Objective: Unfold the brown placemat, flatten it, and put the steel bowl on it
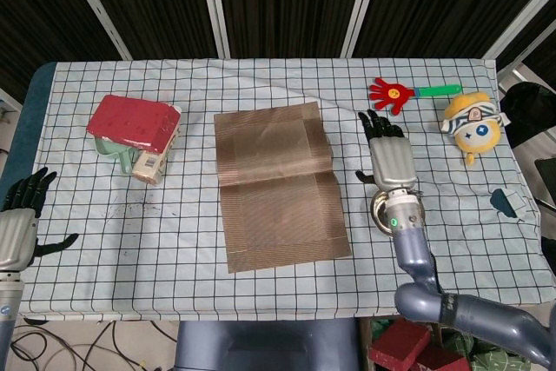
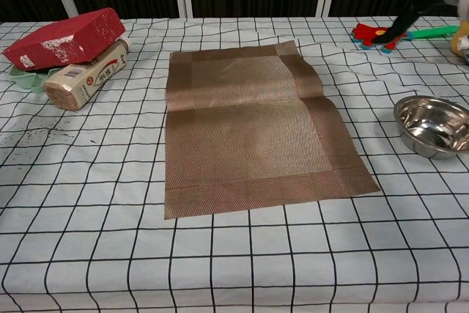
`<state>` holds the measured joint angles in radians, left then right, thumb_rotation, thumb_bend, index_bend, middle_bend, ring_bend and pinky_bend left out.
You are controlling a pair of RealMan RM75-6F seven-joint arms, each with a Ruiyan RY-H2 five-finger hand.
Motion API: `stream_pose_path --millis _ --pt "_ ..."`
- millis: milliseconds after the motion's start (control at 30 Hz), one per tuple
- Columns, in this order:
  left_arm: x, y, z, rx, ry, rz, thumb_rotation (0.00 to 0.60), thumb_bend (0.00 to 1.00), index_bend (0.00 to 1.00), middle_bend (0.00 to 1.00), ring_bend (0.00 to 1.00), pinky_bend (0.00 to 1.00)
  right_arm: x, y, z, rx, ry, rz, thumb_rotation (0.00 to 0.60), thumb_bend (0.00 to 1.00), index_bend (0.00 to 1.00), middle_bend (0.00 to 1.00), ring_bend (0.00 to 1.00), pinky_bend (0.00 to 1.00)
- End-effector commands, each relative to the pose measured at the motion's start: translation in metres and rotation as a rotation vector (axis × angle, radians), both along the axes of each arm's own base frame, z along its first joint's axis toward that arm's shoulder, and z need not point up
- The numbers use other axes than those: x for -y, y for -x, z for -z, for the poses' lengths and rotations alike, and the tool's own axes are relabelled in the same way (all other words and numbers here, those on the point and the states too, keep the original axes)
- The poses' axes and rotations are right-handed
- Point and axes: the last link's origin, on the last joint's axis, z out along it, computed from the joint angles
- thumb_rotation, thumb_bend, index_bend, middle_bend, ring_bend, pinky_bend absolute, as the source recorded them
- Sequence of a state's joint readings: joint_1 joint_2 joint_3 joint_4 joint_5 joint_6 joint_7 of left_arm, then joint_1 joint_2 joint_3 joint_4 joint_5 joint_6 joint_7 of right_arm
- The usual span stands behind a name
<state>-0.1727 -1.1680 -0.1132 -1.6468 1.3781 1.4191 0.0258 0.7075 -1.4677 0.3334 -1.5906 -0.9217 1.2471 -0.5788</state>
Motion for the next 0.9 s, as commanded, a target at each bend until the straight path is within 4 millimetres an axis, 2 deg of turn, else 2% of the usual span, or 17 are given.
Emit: stream_pose_path --millis 33,400,700,900 --pt "0.000 0.000 0.000 -0.002 -0.002 0.000 0.600 0.00 0.00 0.00 0.00 0.05 -0.031 0.025 -0.010 0.005 -0.002 -0.006 0.600 0.04 0.07 0.05 0.11 0.21" --pt "0.001 0.001 0.001 -0.013 -0.015 0.001 0.600 0.00 0.00 0.00 0.00 0.05 -0.107 0.085 -0.035 0.081 0.027 0.042 0.600 0.04 0.07 0.05 0.11 0.21" --pt "0.000 0.002 0.004 -0.031 -0.021 -0.005 0.600 0.00 0.00 0.00 0.00 0.05 -0.135 0.110 -0.047 0.117 0.059 0.046 0.600 0.04 0.07 0.05 0.11 0.21" --pt "0.000 0.002 0.004 -0.040 -0.027 -0.006 0.600 0.00 0.00 0.00 0.00 0.05 -0.142 0.126 -0.044 0.107 0.050 0.052 0.600 0.04 0.07 0.05 0.11 0.21"
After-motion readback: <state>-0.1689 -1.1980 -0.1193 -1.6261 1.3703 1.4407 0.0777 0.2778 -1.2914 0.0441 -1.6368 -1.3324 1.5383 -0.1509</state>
